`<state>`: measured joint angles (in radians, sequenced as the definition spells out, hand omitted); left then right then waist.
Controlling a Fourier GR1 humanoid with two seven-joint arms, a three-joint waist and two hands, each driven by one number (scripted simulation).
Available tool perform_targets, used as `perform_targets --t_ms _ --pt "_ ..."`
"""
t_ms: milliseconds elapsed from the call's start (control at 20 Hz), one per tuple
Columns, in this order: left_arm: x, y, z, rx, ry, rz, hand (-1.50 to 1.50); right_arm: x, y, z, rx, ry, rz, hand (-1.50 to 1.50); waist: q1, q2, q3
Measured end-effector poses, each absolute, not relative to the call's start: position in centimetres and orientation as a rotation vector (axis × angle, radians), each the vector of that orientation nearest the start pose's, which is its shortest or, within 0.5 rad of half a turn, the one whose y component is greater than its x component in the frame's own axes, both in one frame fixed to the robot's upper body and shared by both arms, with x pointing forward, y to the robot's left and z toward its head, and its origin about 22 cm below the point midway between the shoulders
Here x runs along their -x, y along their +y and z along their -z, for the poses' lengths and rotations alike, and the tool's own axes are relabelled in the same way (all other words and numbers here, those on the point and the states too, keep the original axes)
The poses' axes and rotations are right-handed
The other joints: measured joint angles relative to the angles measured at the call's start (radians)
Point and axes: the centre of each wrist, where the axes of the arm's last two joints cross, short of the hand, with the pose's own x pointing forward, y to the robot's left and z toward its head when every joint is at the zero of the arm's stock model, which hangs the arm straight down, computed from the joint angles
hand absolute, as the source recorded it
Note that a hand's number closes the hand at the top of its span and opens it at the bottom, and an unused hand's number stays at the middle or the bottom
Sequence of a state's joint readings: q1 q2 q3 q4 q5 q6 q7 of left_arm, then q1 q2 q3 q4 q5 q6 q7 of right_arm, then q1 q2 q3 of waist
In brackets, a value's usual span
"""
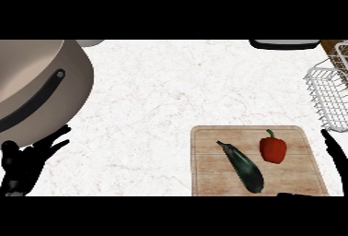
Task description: Pick the bell pepper from the cutting board and place it in the tiered basket
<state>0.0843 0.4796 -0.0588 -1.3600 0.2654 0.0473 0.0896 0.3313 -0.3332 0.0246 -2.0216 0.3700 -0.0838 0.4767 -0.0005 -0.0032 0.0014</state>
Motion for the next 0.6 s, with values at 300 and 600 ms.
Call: perform_targets --t_ms 300,600 --pt "-21.0 35.9 2.2 -0.233 -1.181 0.084 0.00 -15.2 -30.2 -5.6 0.637 -1.179 -0.300 -1.50 0.000 0.000 0.000" --pt "-21.1 35.7 2.6 -0.247 -1.187 0.082 0.00 -16.3 -31.0 -3.5 0.607 -1.193 -0.297 -1.50 0.002 0.000 0.001"
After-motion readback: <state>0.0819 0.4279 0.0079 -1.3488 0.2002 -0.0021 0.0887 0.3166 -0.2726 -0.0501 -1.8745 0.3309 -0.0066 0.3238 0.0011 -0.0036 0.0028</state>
